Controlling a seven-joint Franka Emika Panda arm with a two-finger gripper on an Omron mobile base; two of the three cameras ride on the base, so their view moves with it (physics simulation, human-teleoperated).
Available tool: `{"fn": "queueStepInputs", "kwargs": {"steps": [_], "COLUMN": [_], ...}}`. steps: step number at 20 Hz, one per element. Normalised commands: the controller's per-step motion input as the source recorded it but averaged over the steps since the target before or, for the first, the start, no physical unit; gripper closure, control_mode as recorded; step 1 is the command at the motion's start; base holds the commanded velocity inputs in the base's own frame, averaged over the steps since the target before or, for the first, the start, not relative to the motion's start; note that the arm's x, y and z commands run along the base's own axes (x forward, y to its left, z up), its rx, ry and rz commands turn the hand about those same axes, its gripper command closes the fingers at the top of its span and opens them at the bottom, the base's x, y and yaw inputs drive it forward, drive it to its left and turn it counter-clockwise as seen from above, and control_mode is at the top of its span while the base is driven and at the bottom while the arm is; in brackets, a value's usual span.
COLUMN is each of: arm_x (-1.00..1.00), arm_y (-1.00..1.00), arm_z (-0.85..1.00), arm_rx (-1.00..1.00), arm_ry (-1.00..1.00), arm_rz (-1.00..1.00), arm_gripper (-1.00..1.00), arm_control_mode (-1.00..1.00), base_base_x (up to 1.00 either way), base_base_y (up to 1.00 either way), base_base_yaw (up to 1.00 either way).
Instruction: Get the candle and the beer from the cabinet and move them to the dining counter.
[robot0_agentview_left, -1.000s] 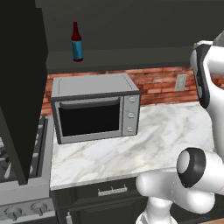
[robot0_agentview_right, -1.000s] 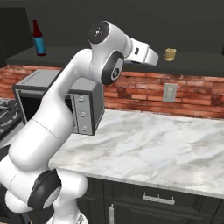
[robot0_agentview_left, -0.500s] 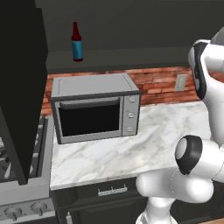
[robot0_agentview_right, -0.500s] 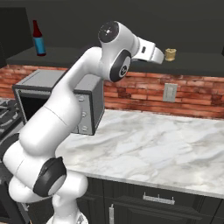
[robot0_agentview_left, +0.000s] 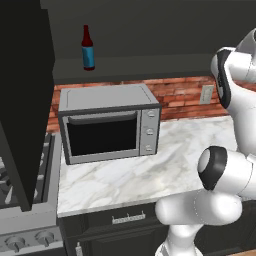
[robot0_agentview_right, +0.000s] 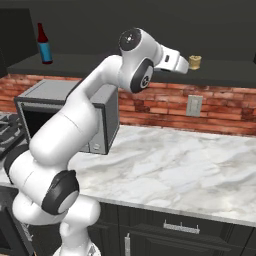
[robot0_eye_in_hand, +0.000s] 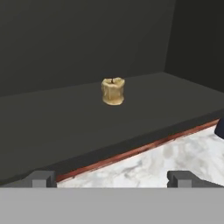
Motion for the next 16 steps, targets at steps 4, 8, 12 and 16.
{"fn": "queueStepInputs", "kwargs": {"steps": [4, 8, 12, 16], "arm_x": [0.16, 0.09, 0.1, 0.17], "arm_y": [-0.12, -0.19, -0.21, -0.17], "arm_z": [-0.04, 0.0, 0.0, 0.0], "arm_rx": [0.0, 0.02, 0.02, 0.0], "arm_ry": [0.0, 0.0, 0.0, 0.0], "arm_rz": [0.0, 0.01, 0.01, 0.01], "arm_gripper": [-1.0, -1.0, -1.0, -1.0], "arm_control_mode": [-1.0, -1.0, -1.0, -1.0], "base_base_x": [0.0, 0.0, 0.0, 0.0], "base_base_y": [0.0, 0.0, 0.0, 0.0], "base_base_yaw": [0.0, 0.0, 0.0, 0.0]}}
